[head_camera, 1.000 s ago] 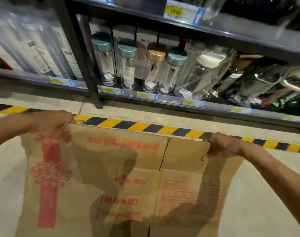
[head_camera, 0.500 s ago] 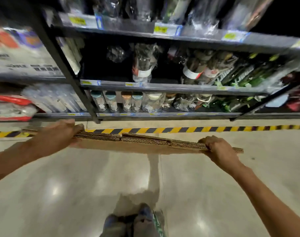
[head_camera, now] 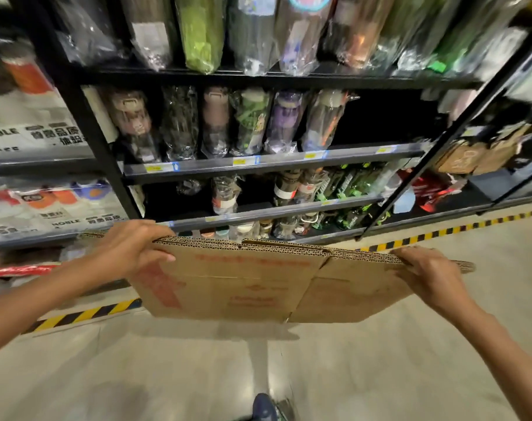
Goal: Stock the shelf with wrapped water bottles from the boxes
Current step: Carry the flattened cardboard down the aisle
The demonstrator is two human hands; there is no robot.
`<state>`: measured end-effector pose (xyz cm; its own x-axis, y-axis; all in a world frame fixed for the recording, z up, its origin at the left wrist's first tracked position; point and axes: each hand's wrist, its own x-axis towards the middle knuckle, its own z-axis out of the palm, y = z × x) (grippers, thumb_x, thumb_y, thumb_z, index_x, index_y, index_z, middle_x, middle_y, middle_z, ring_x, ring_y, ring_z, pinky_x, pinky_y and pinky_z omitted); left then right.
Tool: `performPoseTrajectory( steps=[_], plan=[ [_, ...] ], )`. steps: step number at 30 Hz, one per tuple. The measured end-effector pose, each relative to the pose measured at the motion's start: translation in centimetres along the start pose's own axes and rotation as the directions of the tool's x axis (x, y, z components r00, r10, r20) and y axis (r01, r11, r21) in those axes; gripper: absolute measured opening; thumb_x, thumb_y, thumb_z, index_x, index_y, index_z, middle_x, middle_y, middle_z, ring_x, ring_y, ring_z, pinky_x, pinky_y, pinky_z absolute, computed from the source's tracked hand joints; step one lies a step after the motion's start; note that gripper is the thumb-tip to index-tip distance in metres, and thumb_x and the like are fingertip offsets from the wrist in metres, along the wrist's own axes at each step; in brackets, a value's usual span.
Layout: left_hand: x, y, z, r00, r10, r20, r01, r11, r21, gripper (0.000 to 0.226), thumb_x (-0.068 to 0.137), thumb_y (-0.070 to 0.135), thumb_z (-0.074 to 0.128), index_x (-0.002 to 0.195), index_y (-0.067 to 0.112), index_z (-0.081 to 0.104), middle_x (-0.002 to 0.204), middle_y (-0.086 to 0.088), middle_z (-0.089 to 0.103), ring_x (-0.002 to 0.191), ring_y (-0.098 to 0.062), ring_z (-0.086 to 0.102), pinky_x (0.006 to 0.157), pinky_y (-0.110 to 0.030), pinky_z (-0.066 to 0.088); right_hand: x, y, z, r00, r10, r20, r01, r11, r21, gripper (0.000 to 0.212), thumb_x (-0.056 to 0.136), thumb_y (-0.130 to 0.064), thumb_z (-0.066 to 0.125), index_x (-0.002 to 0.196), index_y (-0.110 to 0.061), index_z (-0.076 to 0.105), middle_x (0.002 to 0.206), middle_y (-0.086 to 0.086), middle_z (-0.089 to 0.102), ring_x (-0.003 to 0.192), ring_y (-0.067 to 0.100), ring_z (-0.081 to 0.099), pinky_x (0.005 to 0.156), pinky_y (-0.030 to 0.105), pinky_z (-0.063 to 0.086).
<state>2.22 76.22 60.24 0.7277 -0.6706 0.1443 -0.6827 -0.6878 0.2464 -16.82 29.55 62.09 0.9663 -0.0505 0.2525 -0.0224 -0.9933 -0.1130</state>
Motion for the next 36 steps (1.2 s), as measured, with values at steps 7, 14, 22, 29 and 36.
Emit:
performPoseTrajectory(
  steps=[7,14,22,29,36],
  plan=[
    [3.5,2.9,-3.8,0.985,0.172,-0.005,-0.172,0.981,-0.089,0.030,0.062,0.038,0.084,0.086,0.027,0.071,0.070,0.014,0.066,0.064,-0.012,0.064,0.051,-0.032,0.049,-5.0,-0.2,-7.5,0.978,0.114,-0.177,-0.110,0.993,0.033,0.038,0.055,-0.013,0.089,0.089,-0.004,0.074,0.080,0.007,0.073,0.068,0.030,0.067,0.064,0.036,0.051],
    [9.5,7.1,-2.7,0.922,0.378,-0.082,-0.383,0.923,-0.045,0.037,0.063,0.025,0.079,0.099,0.020,0.070,0.081,0.004,0.069,0.073,-0.026,0.068,0.056,-0.034,0.047,-12.3,2.0,-10.1,0.919,0.253,-0.303,-0.268,0.963,-0.009,0.038,0.065,-0.033,0.079,0.088,-0.003,0.074,0.077,0.007,0.072,0.070,0.019,0.061,0.066,0.025,0.039],
    [18.4,17.4,3.2,0.807,0.589,-0.047,-0.591,0.806,-0.039,0.052,0.046,-0.001,0.089,0.092,0.015,0.072,0.072,0.002,0.067,0.064,-0.027,0.066,0.052,-0.032,0.046,-20.2,8.1,-8.8,0.841,0.445,-0.308,-0.470,0.883,-0.008,0.028,0.067,-0.020,0.070,0.088,-0.002,0.073,0.076,0.007,0.072,0.067,0.031,0.066,0.063,0.042,0.051],
    [27.6,26.8,11.6,0.668,0.744,0.006,-0.742,0.667,-0.063,0.062,0.039,0.004,0.093,0.090,0.022,0.063,0.071,0.003,0.069,0.059,-0.022,0.067,0.046,-0.031,0.050,-25.8,16.5,-4.8,0.734,0.629,-0.256,-0.647,0.762,0.017,0.031,0.063,-0.001,0.082,0.092,-0.005,0.073,0.080,0.004,0.072,0.076,0.016,0.056,0.066,0.030,0.040],
    [37.0,37.7,16.6,0.603,0.795,0.064,-0.791,0.607,-0.077,0.039,0.046,0.017,0.093,0.077,0.019,0.069,0.064,0.006,0.068,0.054,-0.019,0.065,0.041,-0.029,0.049,-28.5,25.4,-4.4,0.635,0.736,-0.233,-0.748,0.662,0.051,0.026,0.067,-0.008,0.073,0.094,-0.008,0.072,0.077,0.001,0.070,0.068,0.026,0.065,0.063,0.032,0.045]
  ],
)
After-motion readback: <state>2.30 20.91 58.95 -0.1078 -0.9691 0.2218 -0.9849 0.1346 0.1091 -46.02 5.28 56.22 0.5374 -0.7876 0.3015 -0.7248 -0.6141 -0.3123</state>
